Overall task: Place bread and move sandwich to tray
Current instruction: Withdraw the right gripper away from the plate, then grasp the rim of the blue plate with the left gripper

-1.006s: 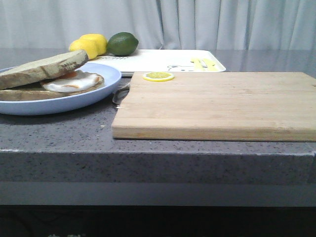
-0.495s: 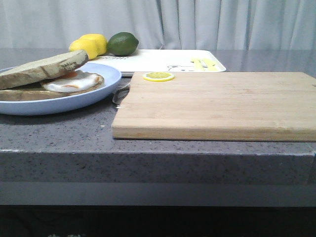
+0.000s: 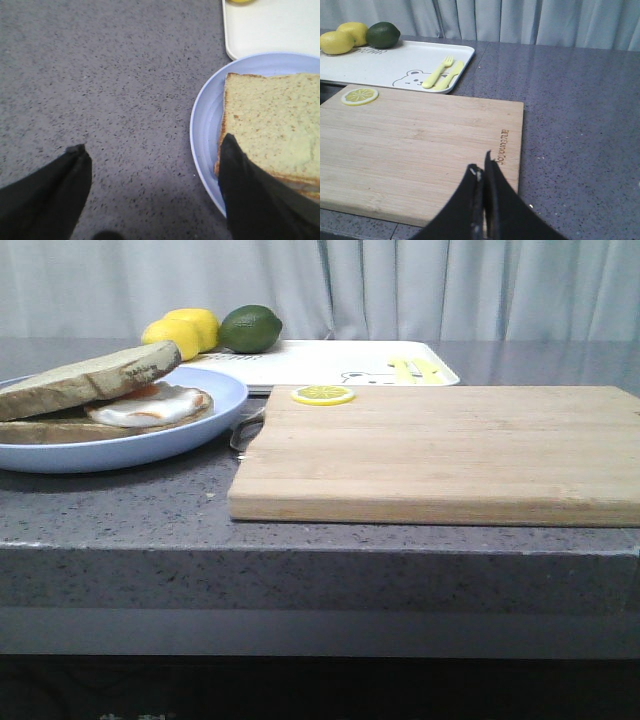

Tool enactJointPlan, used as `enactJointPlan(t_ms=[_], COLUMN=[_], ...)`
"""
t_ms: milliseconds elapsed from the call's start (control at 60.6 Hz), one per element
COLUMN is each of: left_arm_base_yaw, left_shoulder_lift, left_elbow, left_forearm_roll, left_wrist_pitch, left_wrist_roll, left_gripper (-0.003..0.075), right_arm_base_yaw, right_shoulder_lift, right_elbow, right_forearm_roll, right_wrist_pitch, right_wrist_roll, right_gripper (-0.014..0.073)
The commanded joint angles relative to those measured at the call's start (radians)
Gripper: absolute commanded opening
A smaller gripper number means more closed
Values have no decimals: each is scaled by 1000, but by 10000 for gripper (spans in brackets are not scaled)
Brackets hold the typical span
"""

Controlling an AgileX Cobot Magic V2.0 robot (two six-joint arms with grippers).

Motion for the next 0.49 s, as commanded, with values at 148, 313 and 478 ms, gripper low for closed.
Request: enactJointPlan(t_ms=[148,313,478], left_arm_base_yaw=[-24,-24,-24], left_shoulder_lift=[250,369,418], left_elbow=[-225,-300,-315], left_forearm_roll=[-3,-3,-3], left_wrist_pitch=[92,133,134], left_wrist_roll=[9,9,9], left_gripper=[513,513,513], right_arm_base_yaw=[-5,-5,-5], right_shoulder_lift=[8,8,8], right_elbow=[-28,-28,-28], right_forearm_roll=[-2,-2,-2], right_wrist_pitch=[-91,-92,-92], right_wrist_roll=[3,3,3], right_gripper=[-60,-60,-60])
